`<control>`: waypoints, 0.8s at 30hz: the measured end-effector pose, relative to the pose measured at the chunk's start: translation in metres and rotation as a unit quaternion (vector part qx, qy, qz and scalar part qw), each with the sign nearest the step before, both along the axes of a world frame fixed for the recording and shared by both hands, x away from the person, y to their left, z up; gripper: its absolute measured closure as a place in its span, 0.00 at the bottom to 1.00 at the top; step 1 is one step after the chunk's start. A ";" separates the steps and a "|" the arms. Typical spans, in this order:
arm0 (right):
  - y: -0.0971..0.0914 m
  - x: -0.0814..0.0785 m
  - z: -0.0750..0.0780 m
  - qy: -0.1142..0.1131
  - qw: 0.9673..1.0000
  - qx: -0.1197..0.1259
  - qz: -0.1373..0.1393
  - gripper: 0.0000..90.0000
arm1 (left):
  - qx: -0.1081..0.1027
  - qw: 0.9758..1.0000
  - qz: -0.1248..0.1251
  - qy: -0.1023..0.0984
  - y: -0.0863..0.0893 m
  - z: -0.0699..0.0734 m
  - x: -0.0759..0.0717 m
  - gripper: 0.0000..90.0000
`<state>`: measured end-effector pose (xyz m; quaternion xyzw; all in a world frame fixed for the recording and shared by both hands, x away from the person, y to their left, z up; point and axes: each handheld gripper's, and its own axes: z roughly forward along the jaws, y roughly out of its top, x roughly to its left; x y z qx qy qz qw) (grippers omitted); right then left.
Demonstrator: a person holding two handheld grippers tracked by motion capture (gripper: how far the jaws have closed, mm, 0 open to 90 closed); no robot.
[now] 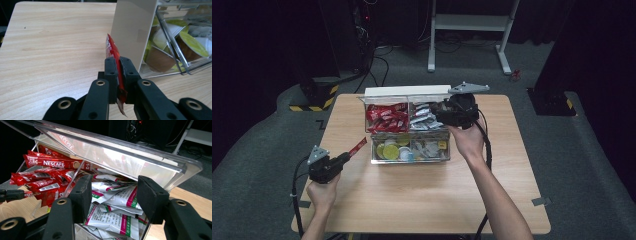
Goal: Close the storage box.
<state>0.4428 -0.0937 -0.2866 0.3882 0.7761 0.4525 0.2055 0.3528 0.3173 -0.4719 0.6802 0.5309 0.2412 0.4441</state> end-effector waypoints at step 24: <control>-0.001 -0.001 0.000 0.000 1.000 0.004 0.000 0.51 | 0.017 0.999 0.006 0.038 -0.012 -0.027 0.005 0.93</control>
